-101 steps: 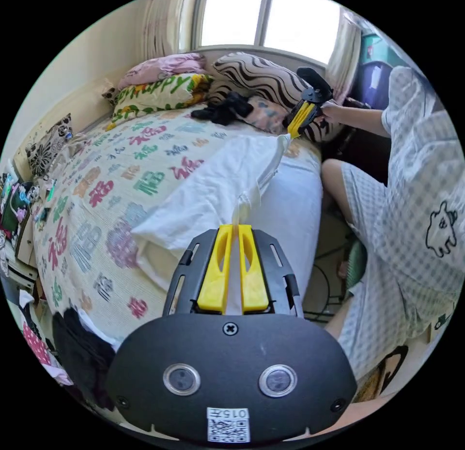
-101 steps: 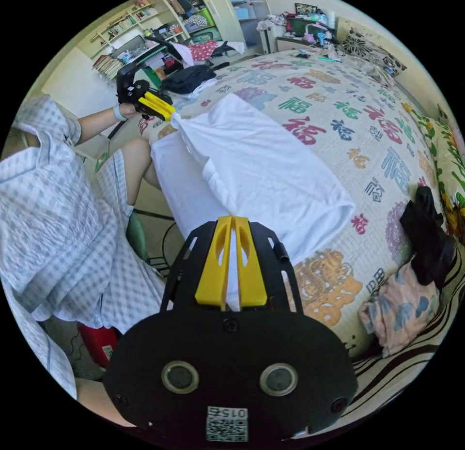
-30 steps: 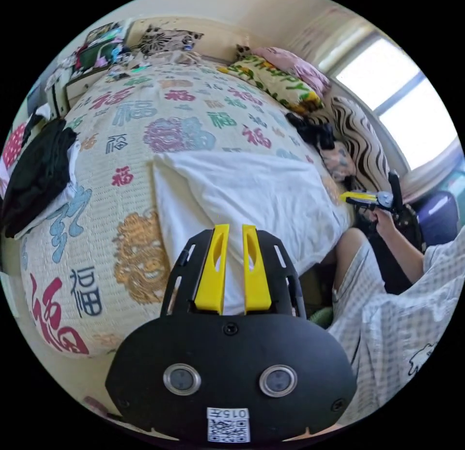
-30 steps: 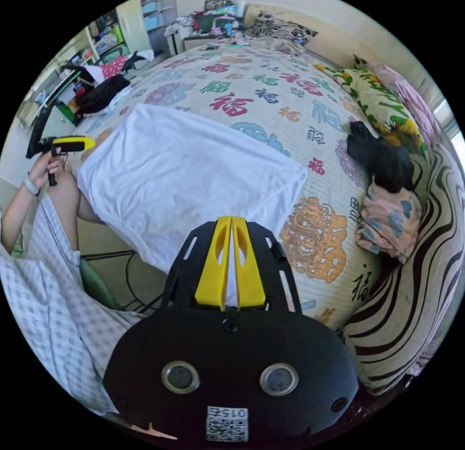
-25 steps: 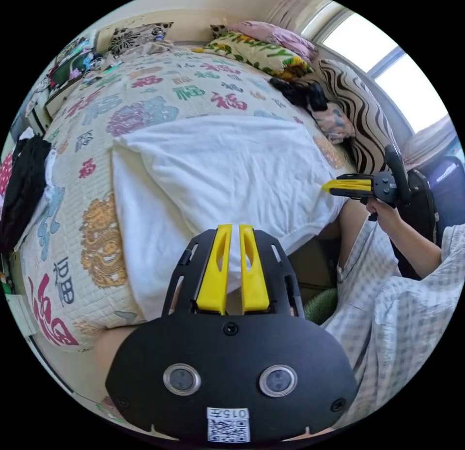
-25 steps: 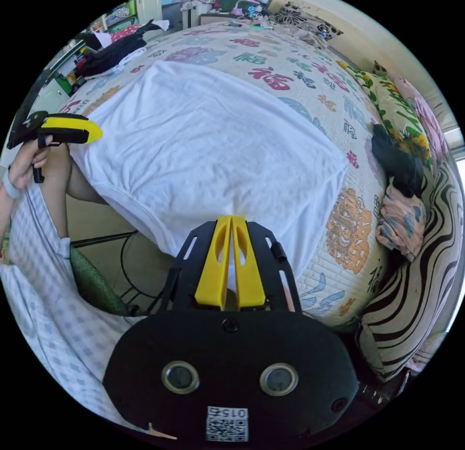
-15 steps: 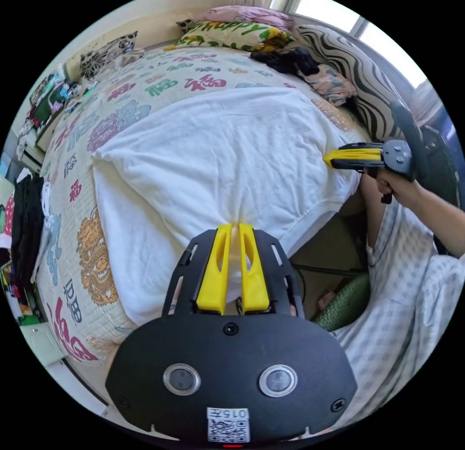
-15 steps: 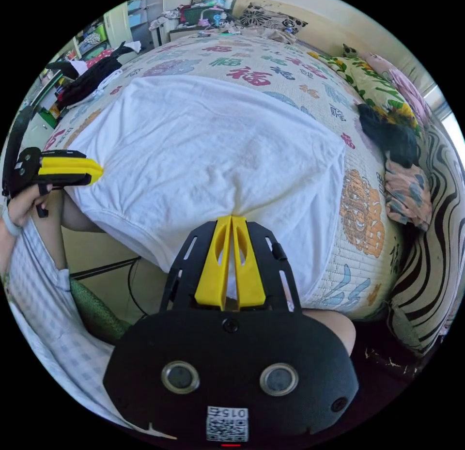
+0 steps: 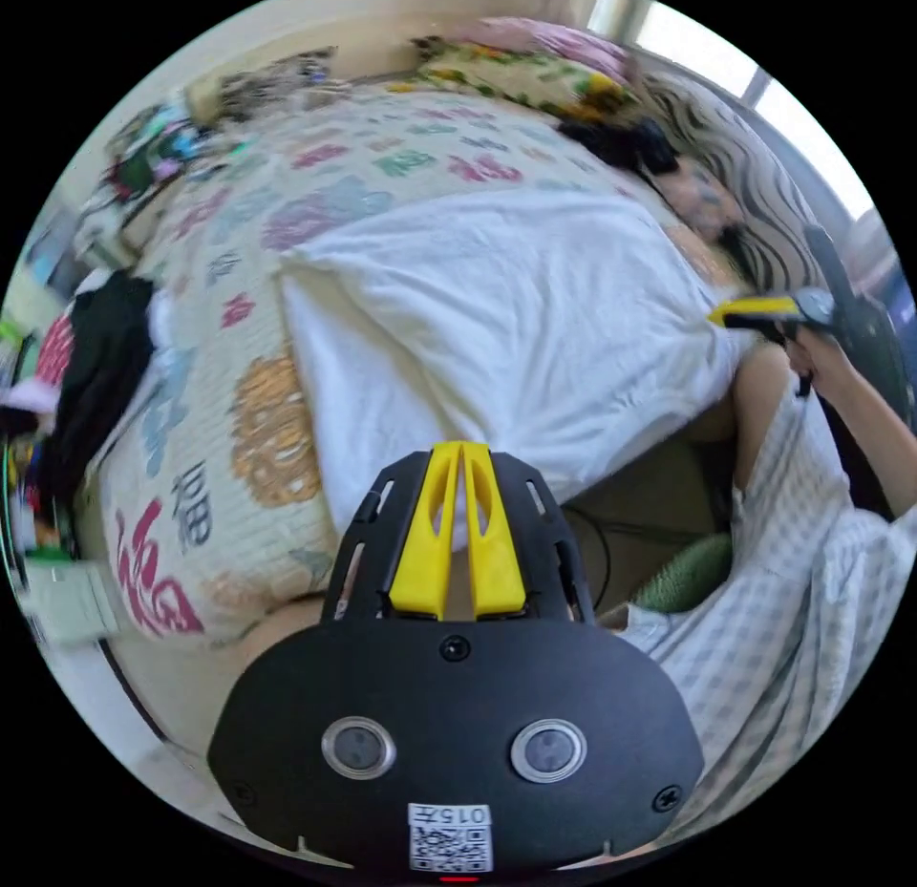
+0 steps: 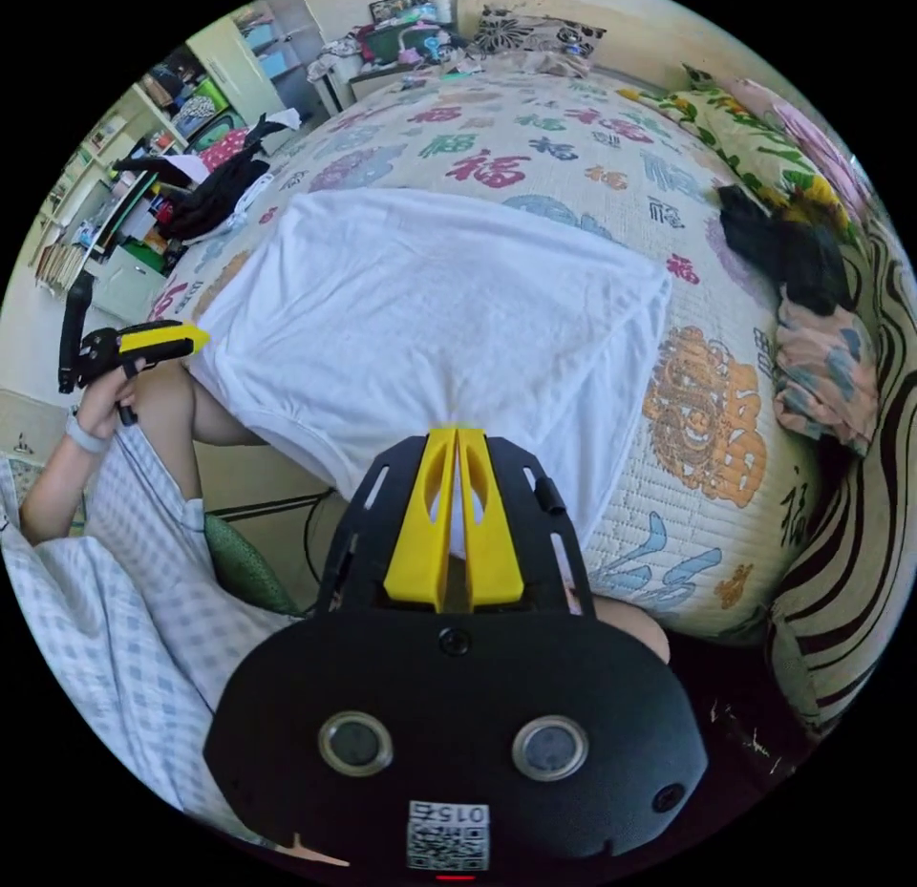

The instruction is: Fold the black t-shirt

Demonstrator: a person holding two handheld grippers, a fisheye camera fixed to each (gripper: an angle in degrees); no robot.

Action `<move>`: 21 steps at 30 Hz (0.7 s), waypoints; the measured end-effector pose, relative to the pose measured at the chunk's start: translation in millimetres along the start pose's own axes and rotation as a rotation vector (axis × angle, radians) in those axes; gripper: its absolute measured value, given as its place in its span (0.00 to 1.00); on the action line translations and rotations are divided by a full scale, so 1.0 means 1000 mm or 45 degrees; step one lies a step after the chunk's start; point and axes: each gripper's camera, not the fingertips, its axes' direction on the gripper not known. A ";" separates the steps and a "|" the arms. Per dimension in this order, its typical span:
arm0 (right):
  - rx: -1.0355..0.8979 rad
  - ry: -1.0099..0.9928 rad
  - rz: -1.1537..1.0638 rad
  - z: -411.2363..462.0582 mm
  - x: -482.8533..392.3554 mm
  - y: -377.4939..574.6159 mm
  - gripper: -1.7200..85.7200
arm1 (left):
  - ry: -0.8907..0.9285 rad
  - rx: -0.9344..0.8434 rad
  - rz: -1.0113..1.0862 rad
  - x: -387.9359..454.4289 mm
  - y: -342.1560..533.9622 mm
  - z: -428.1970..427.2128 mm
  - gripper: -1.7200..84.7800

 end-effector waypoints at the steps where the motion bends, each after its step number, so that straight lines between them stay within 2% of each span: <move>1: 0.049 0.008 -0.045 -0.006 -0.010 -0.010 0.02 | -0.034 0.110 -0.135 -0.010 0.014 -0.017 0.09; 2: 0.072 0.016 -0.067 -0.009 -0.014 -0.015 0.02 | -0.037 0.171 -0.257 -0.020 0.027 -0.027 0.11; 5: 0.164 0.011 -0.189 -0.018 -0.039 -0.055 0.06 | 0.022 0.143 -0.447 -0.043 0.051 -0.026 0.14; 12: 0.221 -0.129 -0.483 0.002 -0.124 -0.194 0.11 | 0.181 -0.033 -0.647 -0.101 0.067 0.001 0.16; 17: 0.131 -0.177 -0.631 0.047 -0.199 -0.286 0.12 | 0.295 -0.181 -0.619 -0.122 0.065 0.024 0.14; 21: -0.097 -0.156 -0.731 0.108 -0.258 -0.358 0.13 | 0.354 -0.205 -0.631 -0.135 0.068 0.028 0.14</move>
